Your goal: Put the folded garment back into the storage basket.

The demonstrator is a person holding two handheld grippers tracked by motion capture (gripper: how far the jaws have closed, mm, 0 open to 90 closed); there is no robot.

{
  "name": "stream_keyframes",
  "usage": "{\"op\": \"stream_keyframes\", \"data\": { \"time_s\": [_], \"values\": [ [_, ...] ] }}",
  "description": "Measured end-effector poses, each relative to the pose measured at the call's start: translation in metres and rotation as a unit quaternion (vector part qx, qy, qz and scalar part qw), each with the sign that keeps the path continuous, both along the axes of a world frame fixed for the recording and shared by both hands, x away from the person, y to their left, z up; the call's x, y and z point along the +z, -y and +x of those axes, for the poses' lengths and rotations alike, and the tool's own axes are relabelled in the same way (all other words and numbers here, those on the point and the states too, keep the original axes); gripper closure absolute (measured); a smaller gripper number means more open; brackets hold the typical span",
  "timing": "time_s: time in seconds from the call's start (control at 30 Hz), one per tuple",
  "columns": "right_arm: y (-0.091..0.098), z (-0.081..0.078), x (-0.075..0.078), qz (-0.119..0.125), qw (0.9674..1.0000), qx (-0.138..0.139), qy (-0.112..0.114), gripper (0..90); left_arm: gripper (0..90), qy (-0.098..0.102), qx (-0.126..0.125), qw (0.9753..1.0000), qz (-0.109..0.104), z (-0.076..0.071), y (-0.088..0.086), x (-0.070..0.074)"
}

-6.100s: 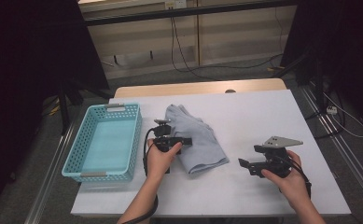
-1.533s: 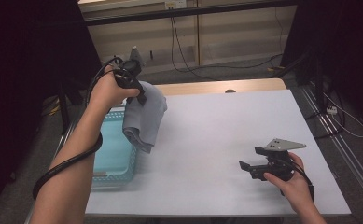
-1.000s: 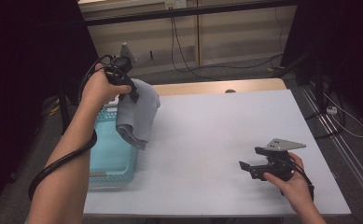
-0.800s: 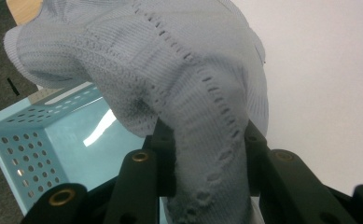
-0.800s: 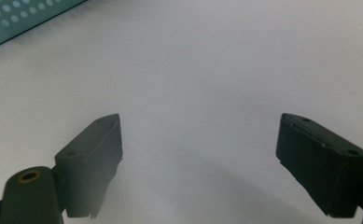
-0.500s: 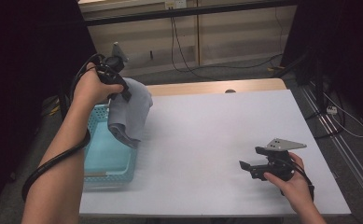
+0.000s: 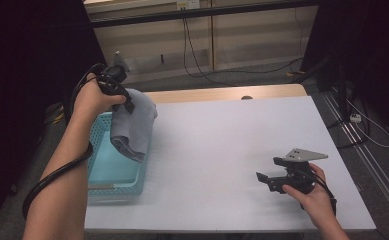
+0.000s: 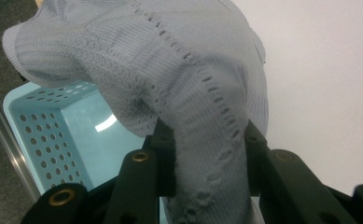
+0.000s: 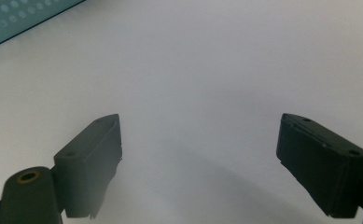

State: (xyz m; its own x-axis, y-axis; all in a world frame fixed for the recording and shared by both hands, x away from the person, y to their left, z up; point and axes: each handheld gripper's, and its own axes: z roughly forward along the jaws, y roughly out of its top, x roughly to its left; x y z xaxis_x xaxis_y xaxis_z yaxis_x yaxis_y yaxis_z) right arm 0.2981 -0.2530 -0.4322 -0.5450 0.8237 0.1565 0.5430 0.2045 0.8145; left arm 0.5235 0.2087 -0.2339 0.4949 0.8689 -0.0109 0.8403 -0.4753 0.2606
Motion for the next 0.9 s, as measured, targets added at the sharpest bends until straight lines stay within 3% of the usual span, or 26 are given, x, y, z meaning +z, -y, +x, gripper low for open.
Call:
{"op": "stream_keyframes", "data": {
  "time_s": [0.47, 0.9],
  "values": [
    [0.000, 0.000, 0.000, 0.000, 1.0000, 0.001, 0.001, 14.4, 67.7, 0.001, 0.011, 0.9999, -0.001, 0.000, -0.011, -0.008],
    [-0.001, 0.000, 0.000, 0.000, 1.0000, 0.001, -0.001, 14.4, 67.7, -0.002, 0.015, 0.9999, 0.006, -0.001, -0.017, -0.001]
  ]
}}
